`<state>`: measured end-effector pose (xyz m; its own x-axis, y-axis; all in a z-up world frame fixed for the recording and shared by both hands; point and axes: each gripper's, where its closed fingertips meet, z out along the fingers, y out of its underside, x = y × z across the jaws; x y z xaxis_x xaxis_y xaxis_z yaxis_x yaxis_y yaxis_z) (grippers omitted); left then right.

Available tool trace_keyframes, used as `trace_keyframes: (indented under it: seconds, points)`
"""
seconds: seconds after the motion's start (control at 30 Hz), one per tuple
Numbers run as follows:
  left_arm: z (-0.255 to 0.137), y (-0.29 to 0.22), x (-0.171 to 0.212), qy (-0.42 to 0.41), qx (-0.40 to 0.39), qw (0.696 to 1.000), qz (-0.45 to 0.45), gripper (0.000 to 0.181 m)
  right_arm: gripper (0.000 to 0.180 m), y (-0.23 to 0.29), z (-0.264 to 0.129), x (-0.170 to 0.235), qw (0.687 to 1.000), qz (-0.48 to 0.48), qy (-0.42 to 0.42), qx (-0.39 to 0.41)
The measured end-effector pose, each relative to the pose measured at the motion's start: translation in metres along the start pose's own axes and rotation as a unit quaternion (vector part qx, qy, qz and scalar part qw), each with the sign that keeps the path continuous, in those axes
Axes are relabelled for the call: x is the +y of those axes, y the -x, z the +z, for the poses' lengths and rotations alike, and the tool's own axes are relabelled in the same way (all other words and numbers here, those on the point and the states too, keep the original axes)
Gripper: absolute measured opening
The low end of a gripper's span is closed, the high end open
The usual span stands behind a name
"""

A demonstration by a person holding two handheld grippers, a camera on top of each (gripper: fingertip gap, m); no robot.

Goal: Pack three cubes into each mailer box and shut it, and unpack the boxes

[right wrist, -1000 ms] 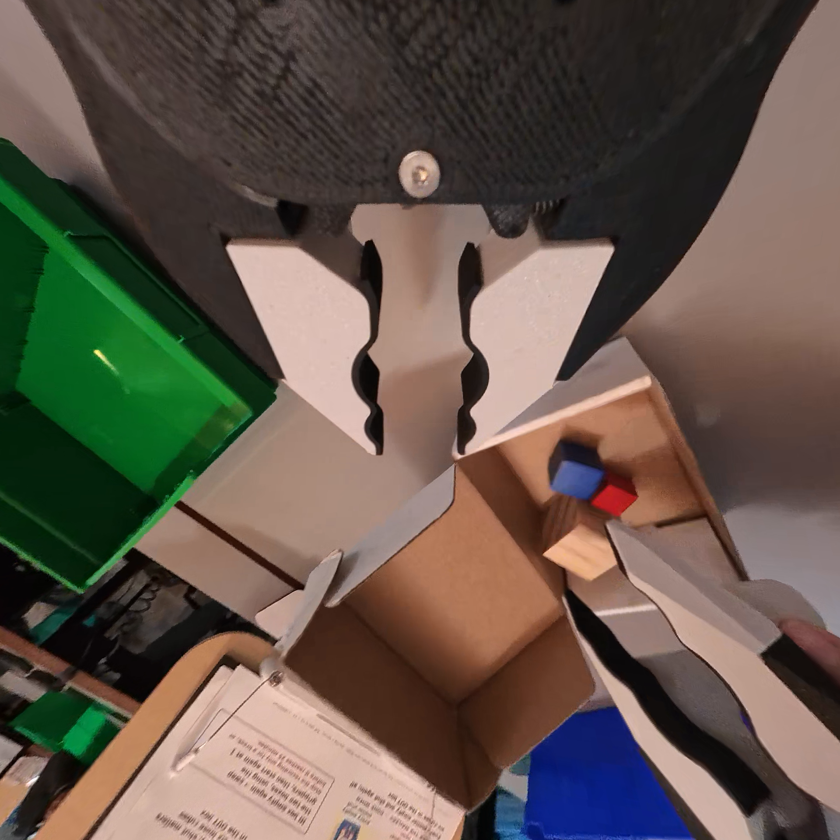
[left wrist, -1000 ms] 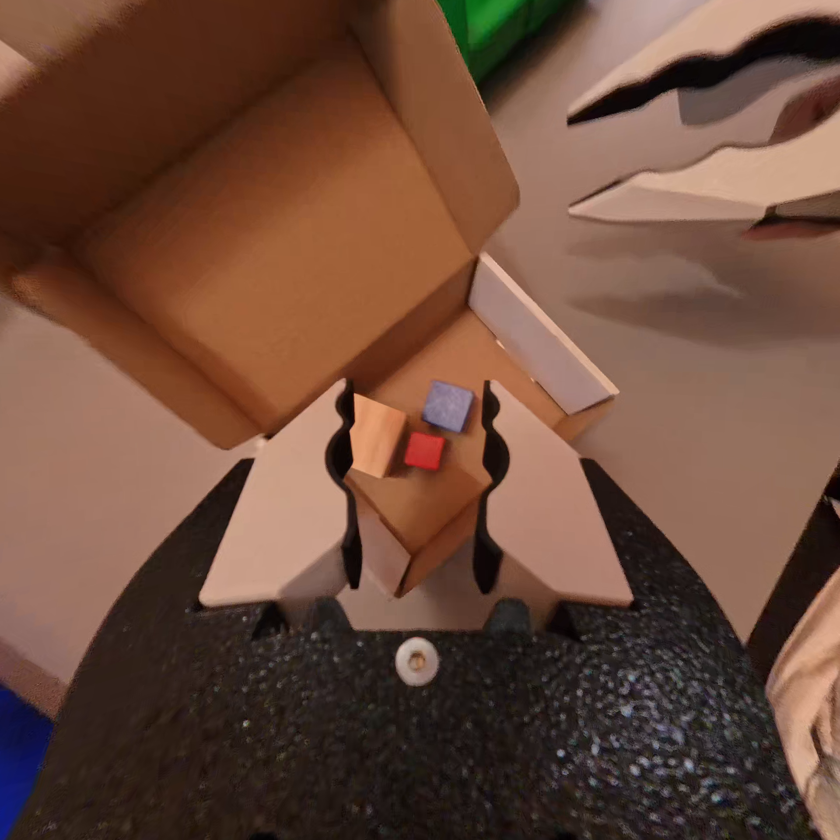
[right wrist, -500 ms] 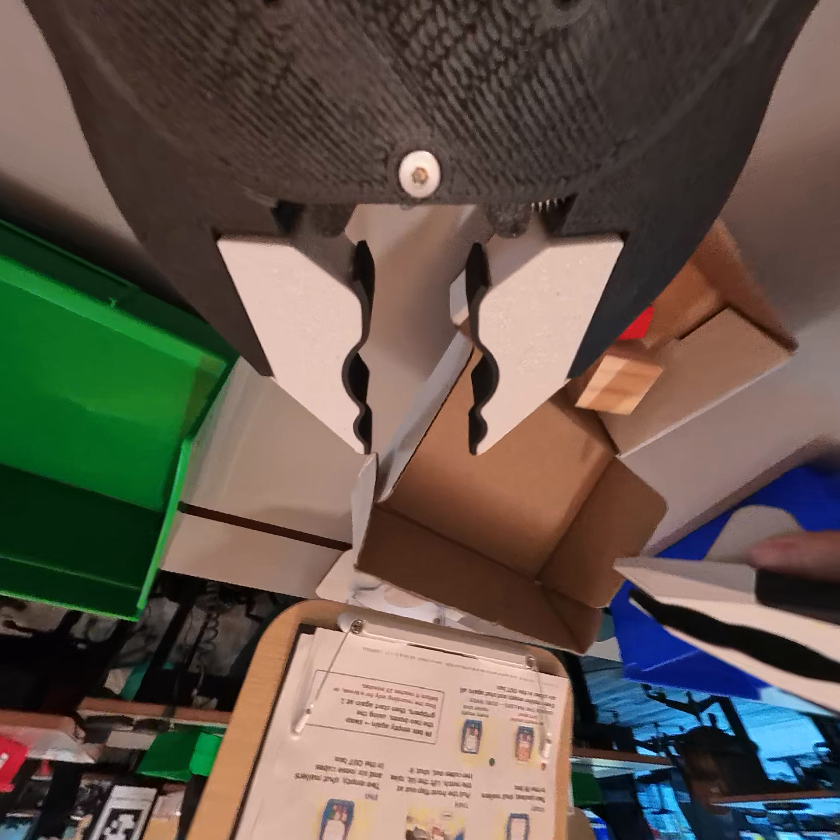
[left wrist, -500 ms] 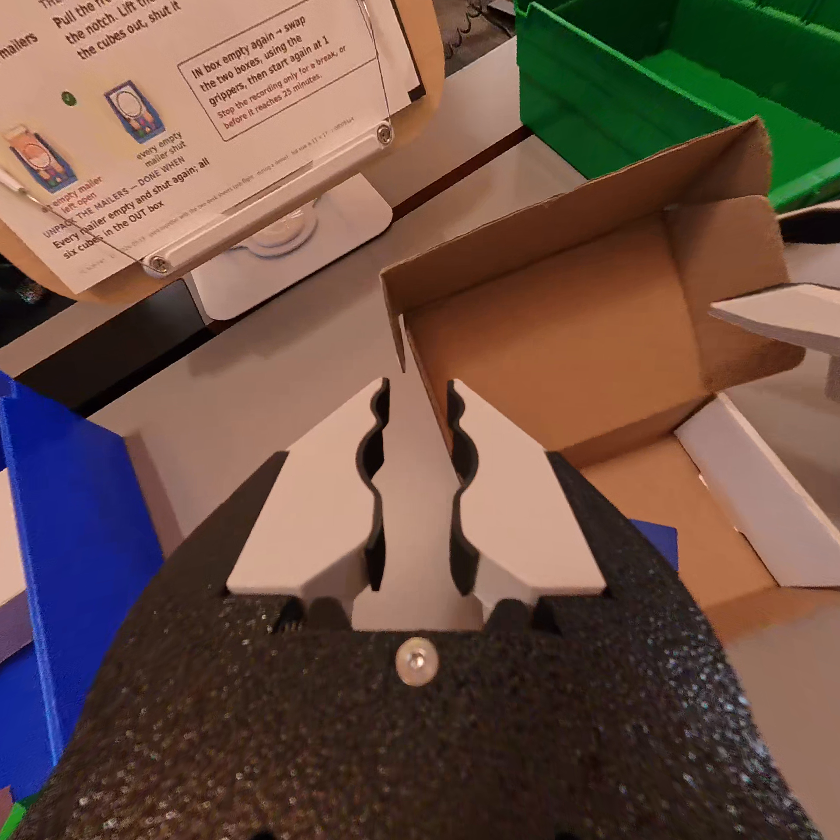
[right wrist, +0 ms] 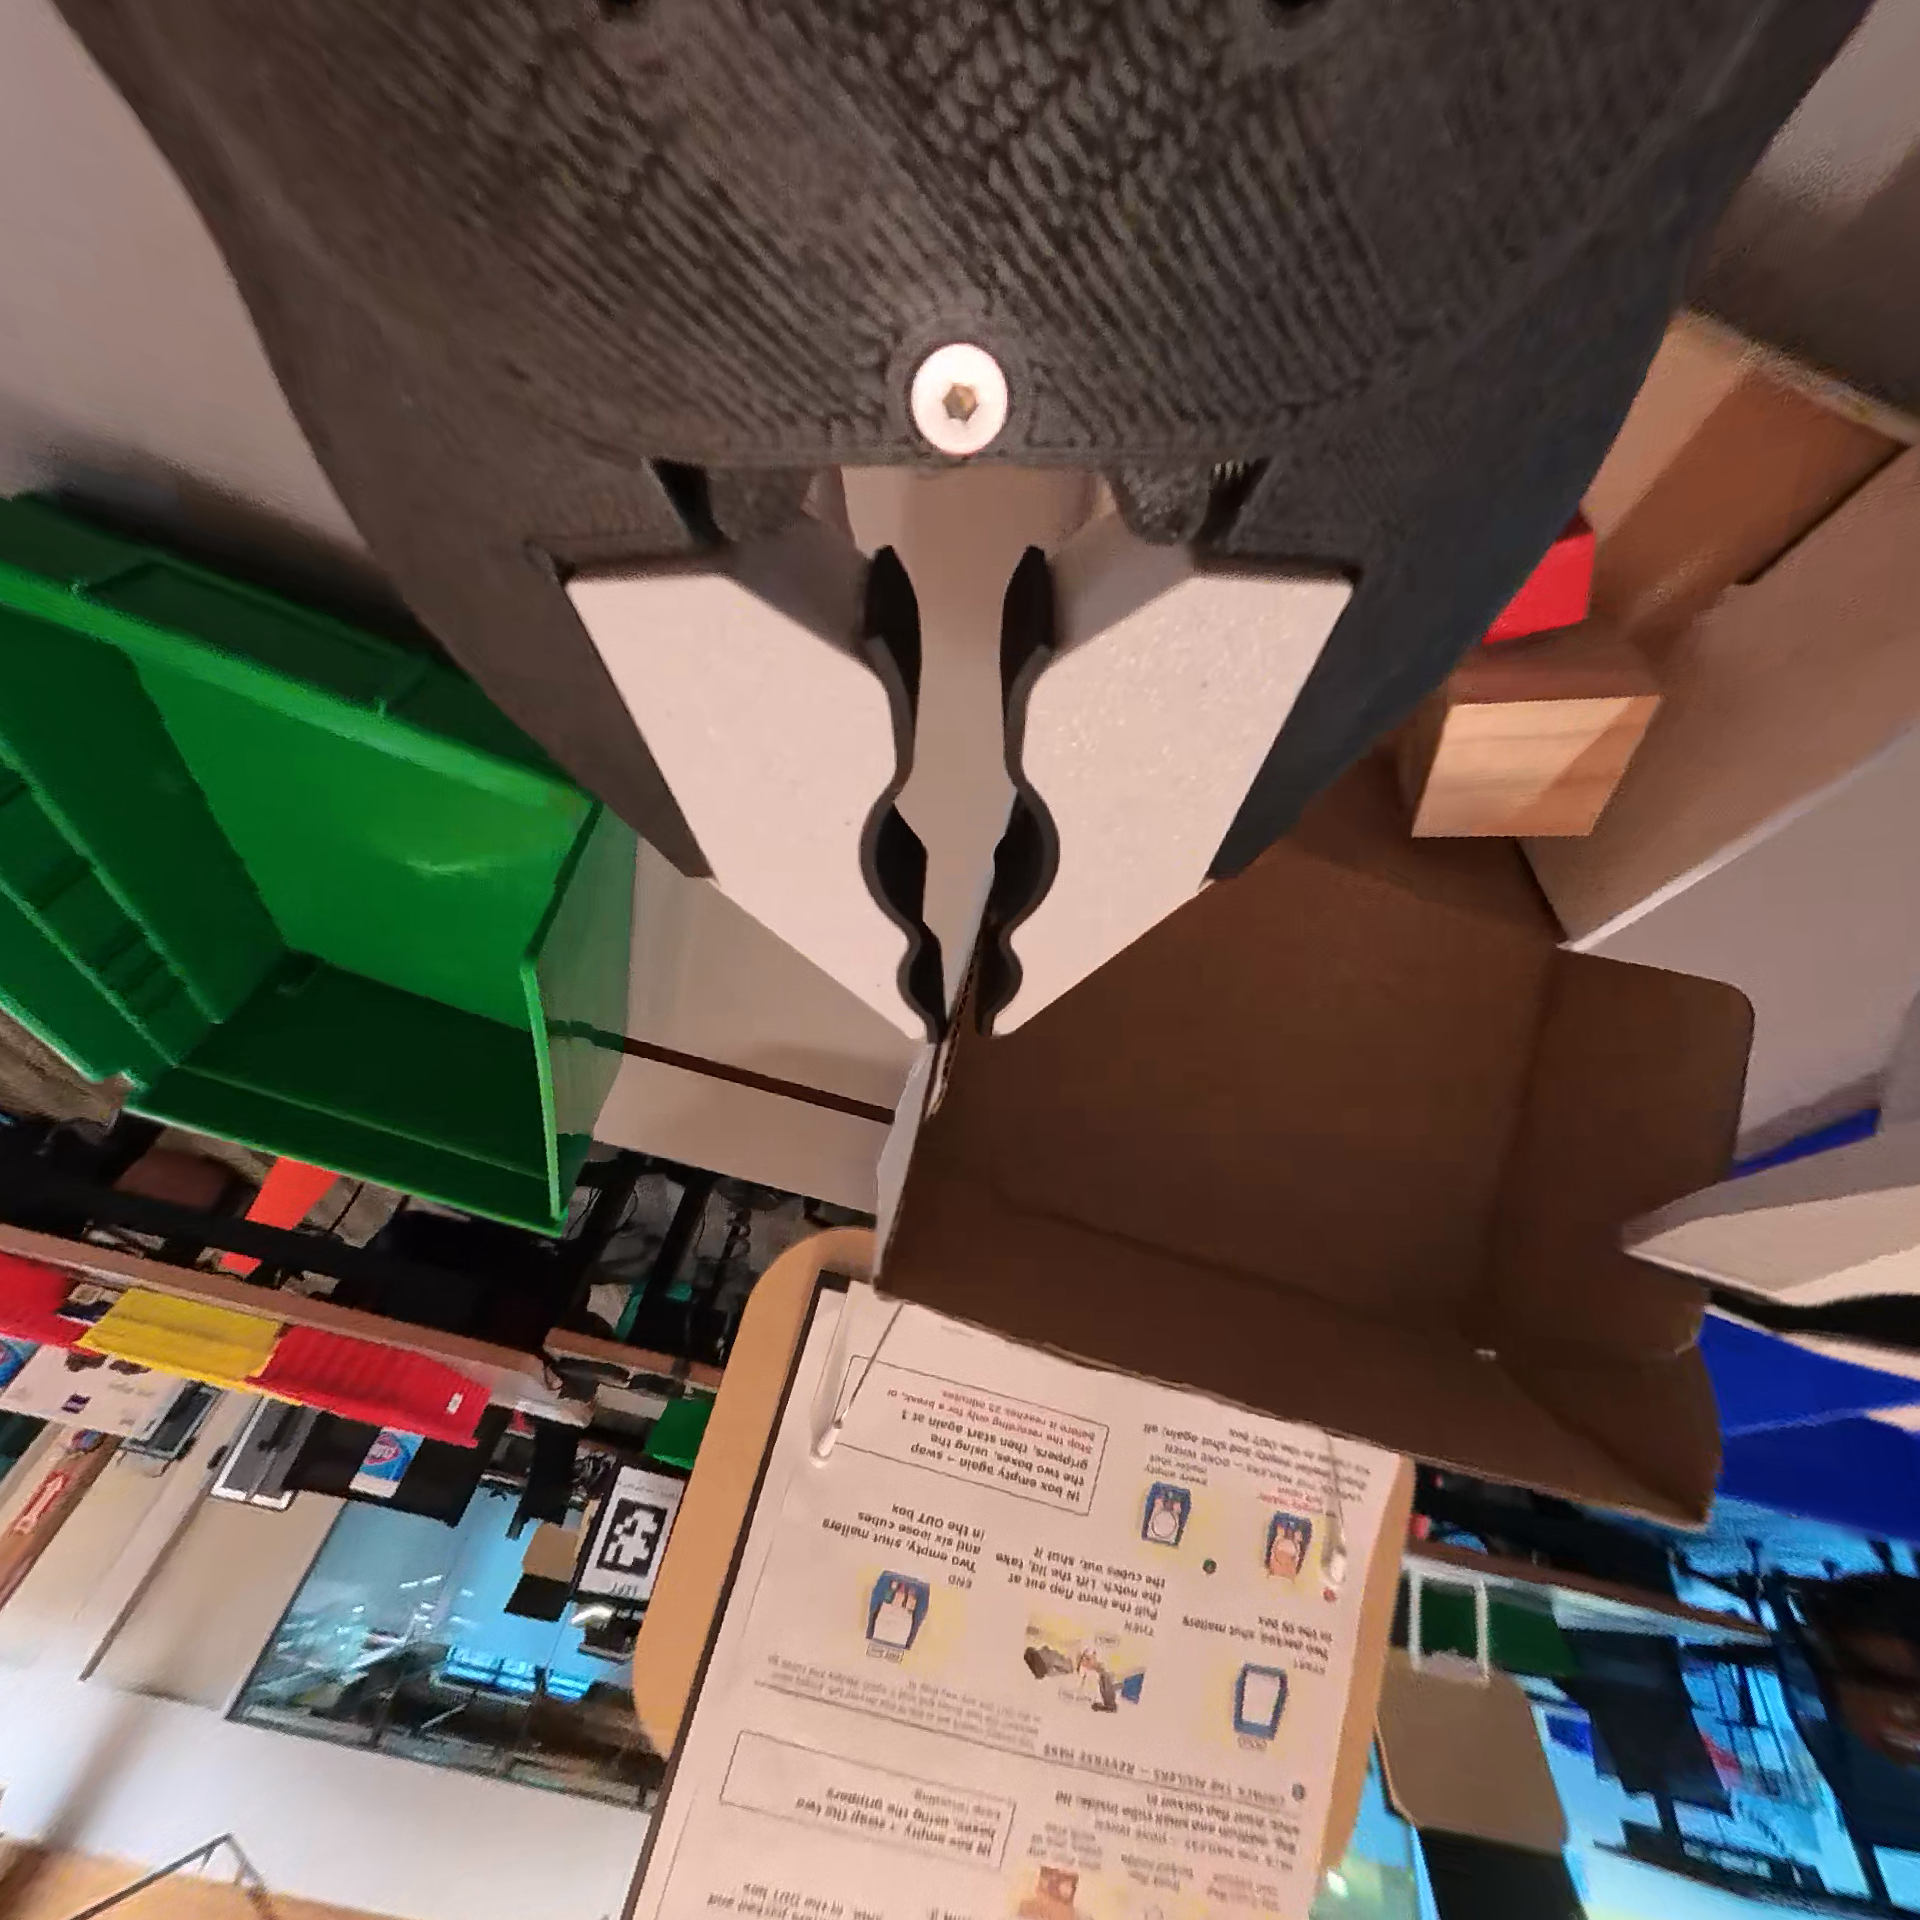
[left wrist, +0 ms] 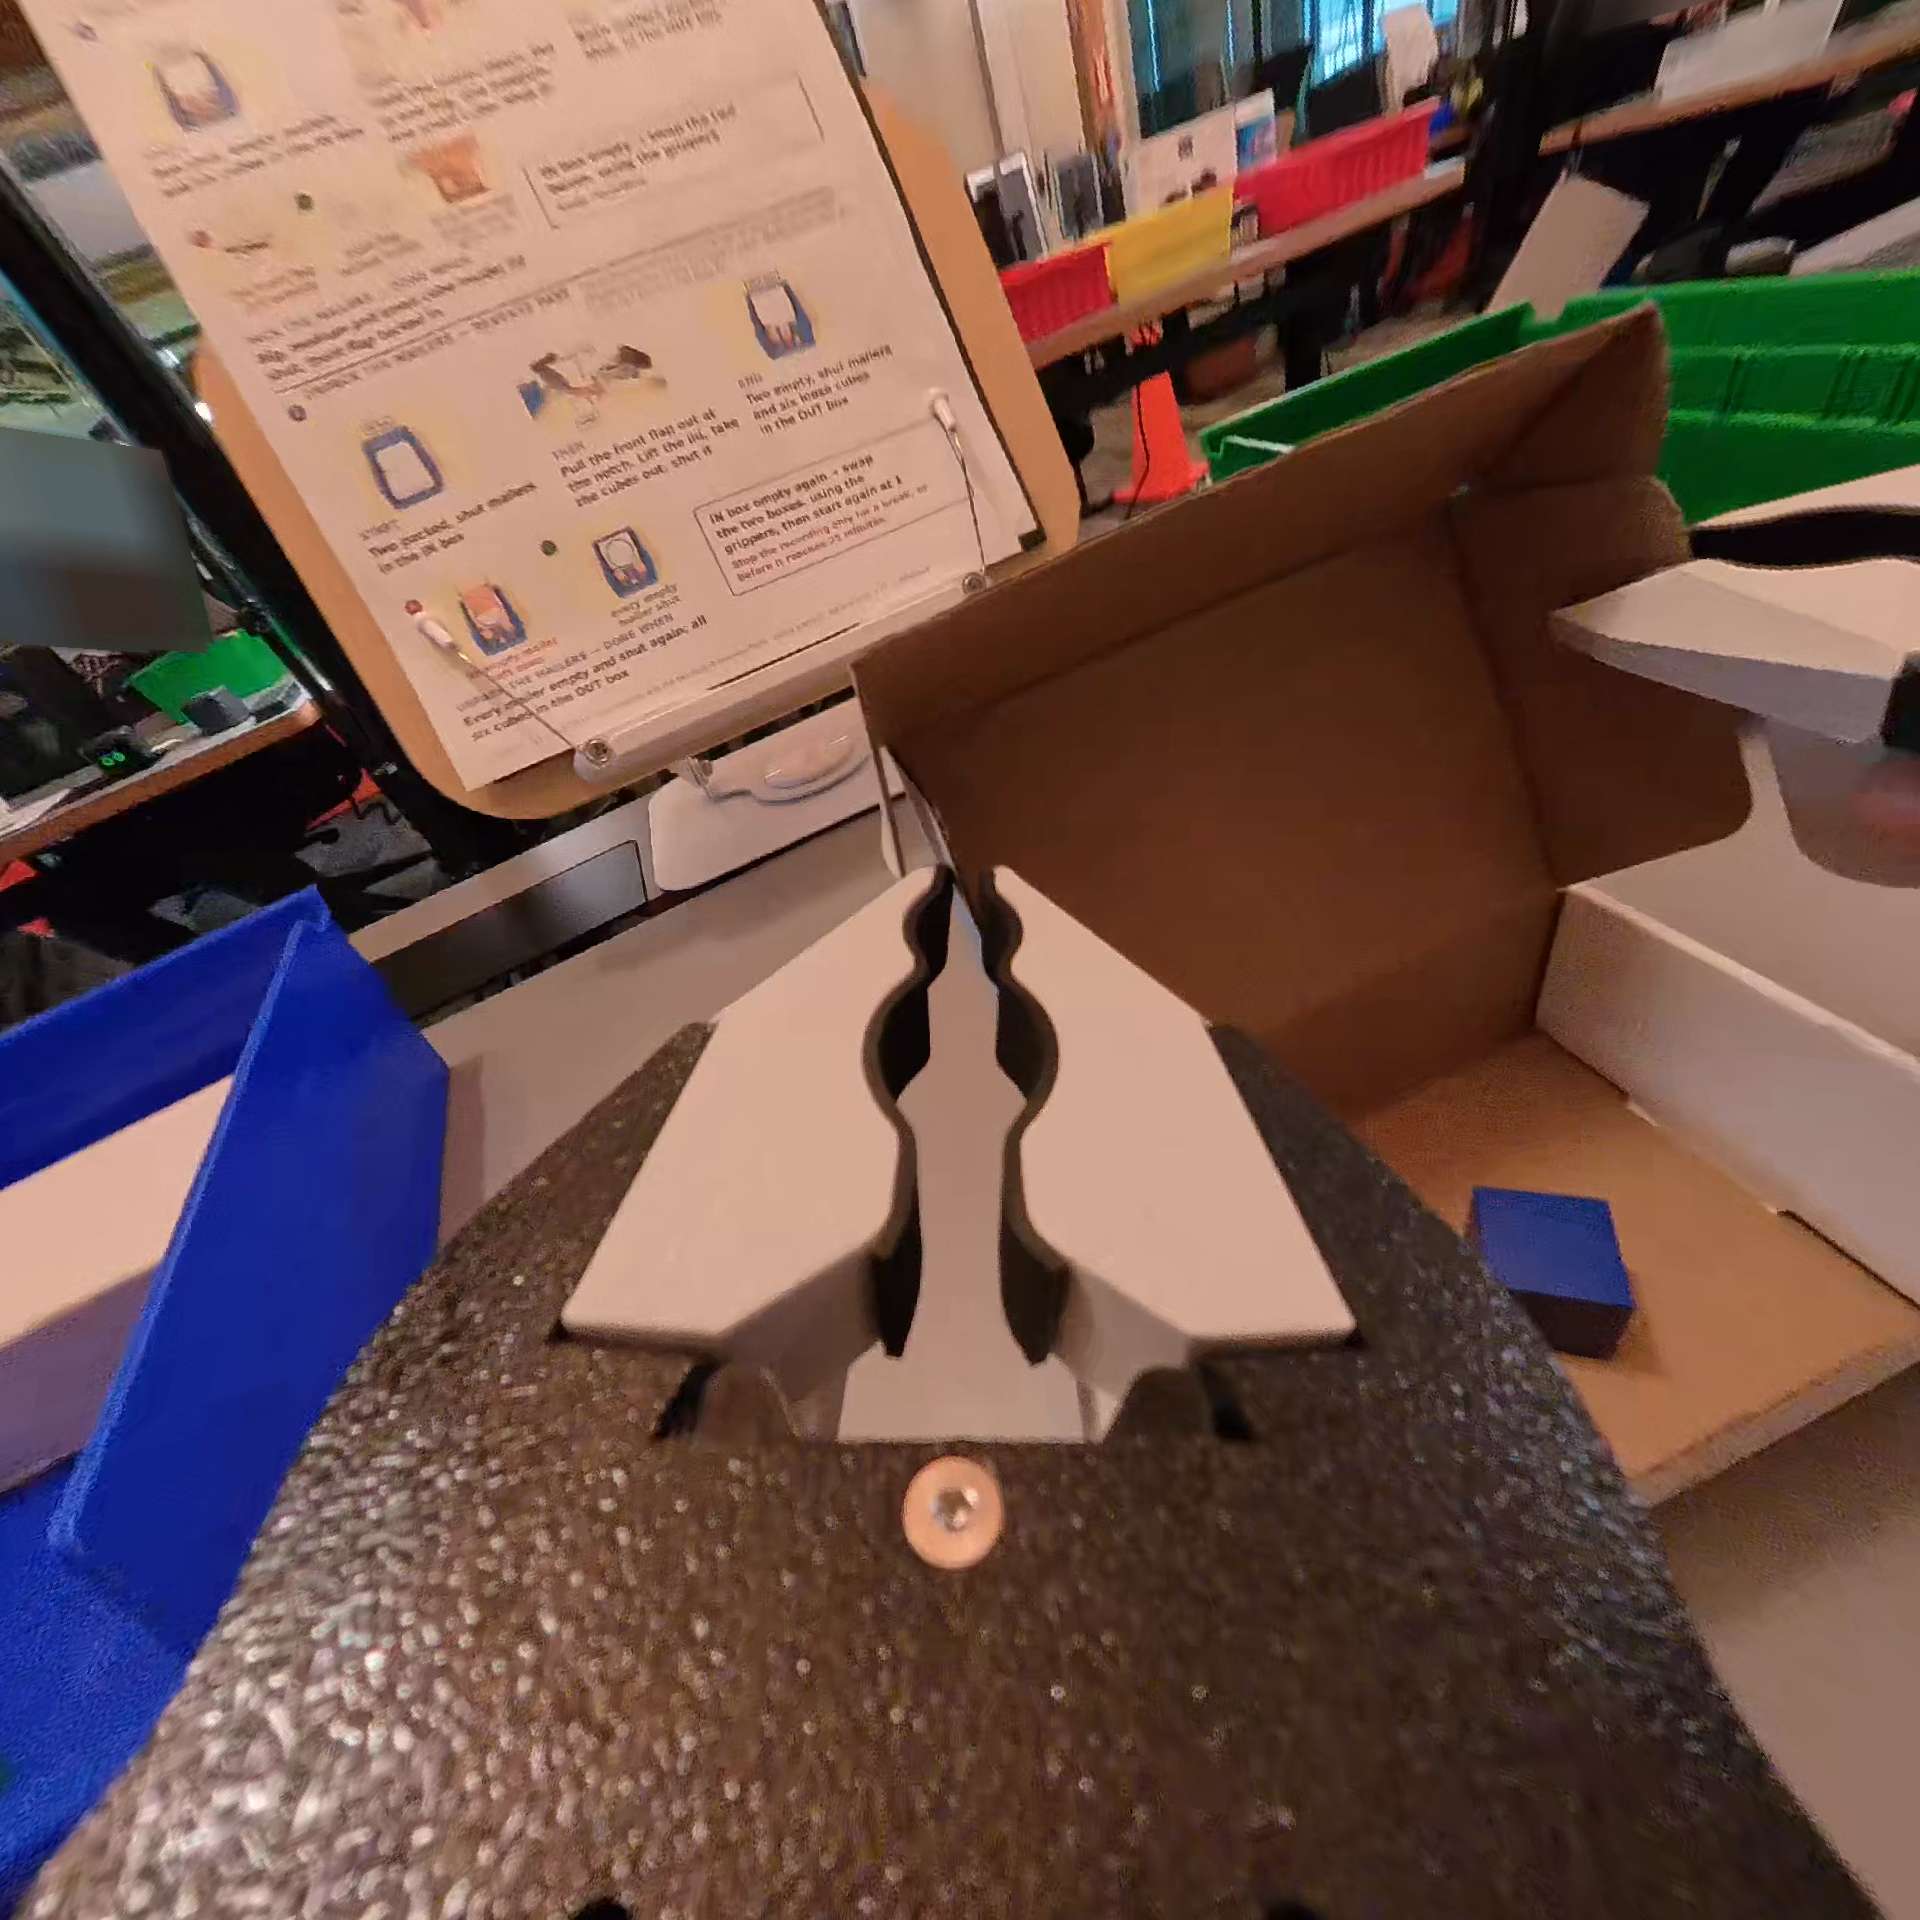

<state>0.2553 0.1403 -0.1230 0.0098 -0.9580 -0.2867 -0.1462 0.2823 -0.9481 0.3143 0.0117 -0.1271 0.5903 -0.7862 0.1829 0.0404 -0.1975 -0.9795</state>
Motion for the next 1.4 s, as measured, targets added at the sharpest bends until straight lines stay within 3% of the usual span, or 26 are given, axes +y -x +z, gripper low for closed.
trace_keyframes:
  seconds: [0.2,0.5,0.67,0.93,1.13,1.3,1.33,1.4]
  points:
    - [-0.046,-0.016,0.011,-0.034,-0.014,0.999,-0.033,0.002,0.002,0.014,-0.044,0.005,0.999,-0.001,-0.037,0.011]
    - [-0.082,-0.035,0.040,0.030,-0.029,0.999,-0.007,0.002,0.004,0.033,-0.085,0.025,0.997,-0.054,0.037,-0.051]
    - [-0.097,-0.043,0.035,0.020,-0.040,0.999,0.006,0.002,0.005,0.039,-0.105,0.024,0.997,-0.050,0.007,-0.054]
    - [-0.093,-0.043,0.020,0.052,-0.007,0.996,-0.077,0.003,0.008,0.047,-0.094,0.011,0.997,0.046,0.010,-0.055]
    - [-0.109,-0.055,0.045,0.055,-0.016,0.998,-0.033,0.002,0.006,0.050,-0.106,0.040,0.998,-0.015,0.040,-0.047]
    - [-0.122,-0.061,0.060,0.064,-0.029,0.997,0.021,0.001,0.007,0.058,-0.119,0.055,0.992,-0.057,0.070,-0.093]
    - [-0.124,-0.063,0.063,0.067,-0.029,0.997,0.033,0.000,0.010,0.059,-0.122,0.059,0.990,-0.072,0.075,-0.098]
    - [-0.127,-0.066,0.063,0.061,-0.034,0.996,0.055,0.000,0.036,0.052,-0.130,0.060,0.991,-0.096,0.068,-0.067]
